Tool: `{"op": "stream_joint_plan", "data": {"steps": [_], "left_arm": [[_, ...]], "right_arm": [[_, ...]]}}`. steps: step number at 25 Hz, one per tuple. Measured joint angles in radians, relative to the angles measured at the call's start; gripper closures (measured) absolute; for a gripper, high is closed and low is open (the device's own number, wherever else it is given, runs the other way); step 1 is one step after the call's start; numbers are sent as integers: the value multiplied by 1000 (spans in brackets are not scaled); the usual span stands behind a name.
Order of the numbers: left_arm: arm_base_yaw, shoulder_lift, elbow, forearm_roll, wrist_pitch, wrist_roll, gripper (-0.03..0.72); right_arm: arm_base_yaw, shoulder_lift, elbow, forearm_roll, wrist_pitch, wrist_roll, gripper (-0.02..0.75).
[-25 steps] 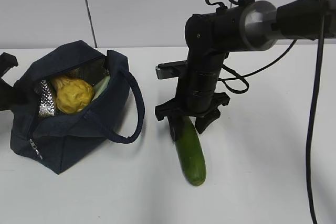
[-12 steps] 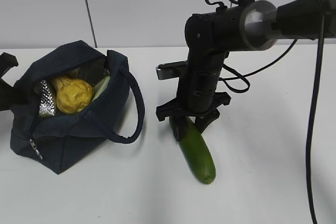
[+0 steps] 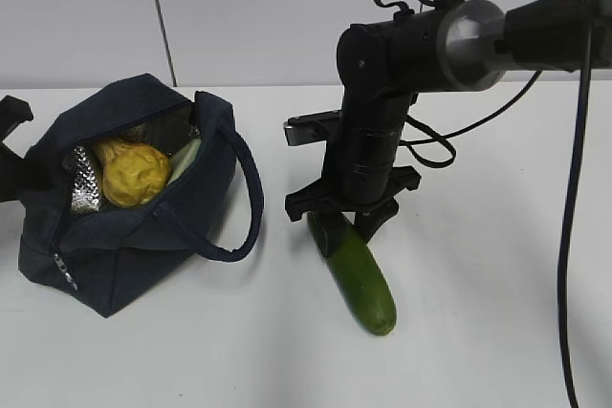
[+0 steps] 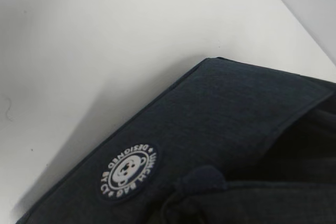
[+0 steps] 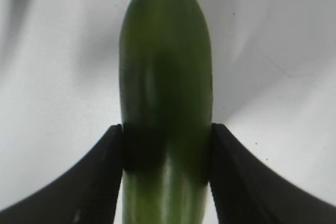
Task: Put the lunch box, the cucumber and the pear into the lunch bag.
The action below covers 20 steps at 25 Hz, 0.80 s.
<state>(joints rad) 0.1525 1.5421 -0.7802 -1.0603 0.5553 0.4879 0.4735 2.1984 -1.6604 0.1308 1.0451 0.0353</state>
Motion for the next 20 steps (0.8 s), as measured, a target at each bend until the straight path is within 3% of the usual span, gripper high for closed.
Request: {"op": "stream_joint_plan", "data": {"steps": [20], "left_arm": [[0, 0, 0, 0, 0, 0, 687]], "right_arm": [[2, -93, -28, -27, 42, -35, 430]]}}
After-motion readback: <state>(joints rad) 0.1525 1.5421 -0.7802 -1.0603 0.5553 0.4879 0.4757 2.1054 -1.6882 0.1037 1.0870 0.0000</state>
